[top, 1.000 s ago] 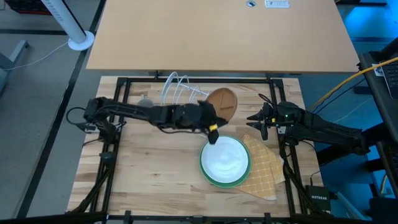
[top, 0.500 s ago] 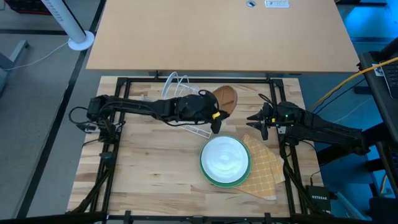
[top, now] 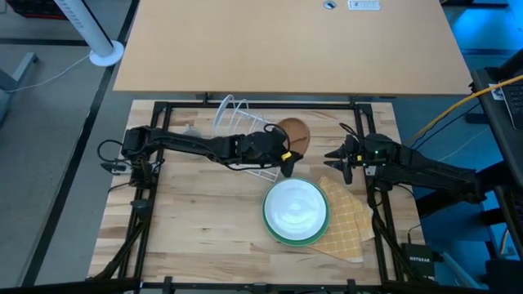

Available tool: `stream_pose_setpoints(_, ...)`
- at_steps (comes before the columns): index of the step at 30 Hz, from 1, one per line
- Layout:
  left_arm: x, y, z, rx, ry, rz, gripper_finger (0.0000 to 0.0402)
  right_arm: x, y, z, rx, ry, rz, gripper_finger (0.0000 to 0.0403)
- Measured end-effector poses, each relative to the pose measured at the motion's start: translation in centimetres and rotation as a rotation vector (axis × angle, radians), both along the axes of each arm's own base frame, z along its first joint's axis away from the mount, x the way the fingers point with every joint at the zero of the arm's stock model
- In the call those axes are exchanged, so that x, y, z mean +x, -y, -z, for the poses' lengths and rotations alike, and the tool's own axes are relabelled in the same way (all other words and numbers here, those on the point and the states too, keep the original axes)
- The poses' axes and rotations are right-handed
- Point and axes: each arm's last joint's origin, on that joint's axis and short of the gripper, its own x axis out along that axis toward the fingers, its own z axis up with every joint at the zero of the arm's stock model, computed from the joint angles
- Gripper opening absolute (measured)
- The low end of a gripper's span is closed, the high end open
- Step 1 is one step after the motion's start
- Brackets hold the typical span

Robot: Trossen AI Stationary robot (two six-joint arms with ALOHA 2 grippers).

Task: Sort dishes
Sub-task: Put the brown plate from top of the white plate onto the white dish rack

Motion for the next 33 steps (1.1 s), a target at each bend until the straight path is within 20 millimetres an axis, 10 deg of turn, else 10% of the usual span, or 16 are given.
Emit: stream_pose_setpoints(33,-2.1,-2.3,-3.5,-0.185,0.102,-0.059,0.0002,0.0,0.0,0.1,0.003,-0.006,-0.001,0.0145)
